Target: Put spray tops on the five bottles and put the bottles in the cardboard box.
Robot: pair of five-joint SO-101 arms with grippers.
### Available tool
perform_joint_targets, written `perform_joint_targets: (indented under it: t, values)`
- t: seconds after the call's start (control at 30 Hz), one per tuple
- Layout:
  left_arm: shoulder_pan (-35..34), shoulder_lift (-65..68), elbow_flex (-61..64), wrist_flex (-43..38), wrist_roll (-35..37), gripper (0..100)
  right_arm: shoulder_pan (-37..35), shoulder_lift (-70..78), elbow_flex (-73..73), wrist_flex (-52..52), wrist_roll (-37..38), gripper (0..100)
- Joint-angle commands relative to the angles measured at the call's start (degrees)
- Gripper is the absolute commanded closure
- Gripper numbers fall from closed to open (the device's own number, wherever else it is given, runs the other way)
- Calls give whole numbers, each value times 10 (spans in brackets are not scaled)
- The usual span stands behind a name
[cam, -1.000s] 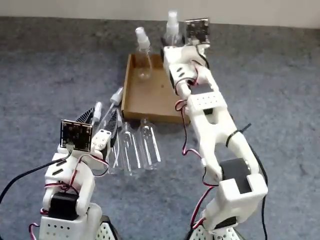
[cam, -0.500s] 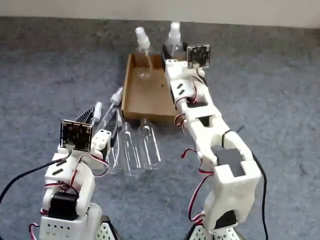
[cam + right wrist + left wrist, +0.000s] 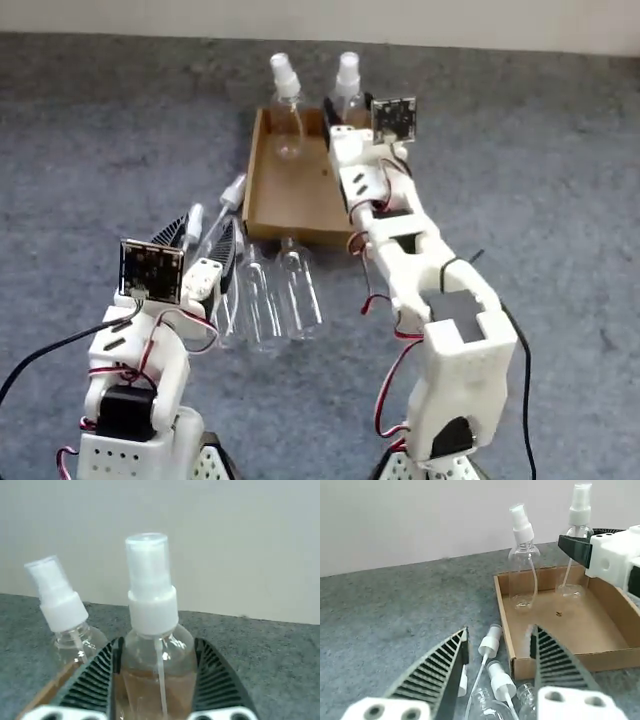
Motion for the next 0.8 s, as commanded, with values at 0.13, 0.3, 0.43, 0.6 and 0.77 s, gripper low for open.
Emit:
perform_joint_targets:
  t: [0.13, 0.3, 0.43, 0.6, 0.77]
  values:
    - [-3, -1, -3, -10, 5, 839, 7, -12, -7, -15, 4, 995]
    - [-3, -1, -3, -10, 5, 839, 7, -12, -7, -15, 3, 995]
    - [-3, -1, -3, -10, 5, 839, 7, -12, -7, -15, 5, 995]
    - [-3, -1, -3, -10, 5, 839, 7, -11, -12, -15, 5, 995]
    - [-1, -1, -3, -10, 5, 839, 7, 24, -40, -11, 5, 995]
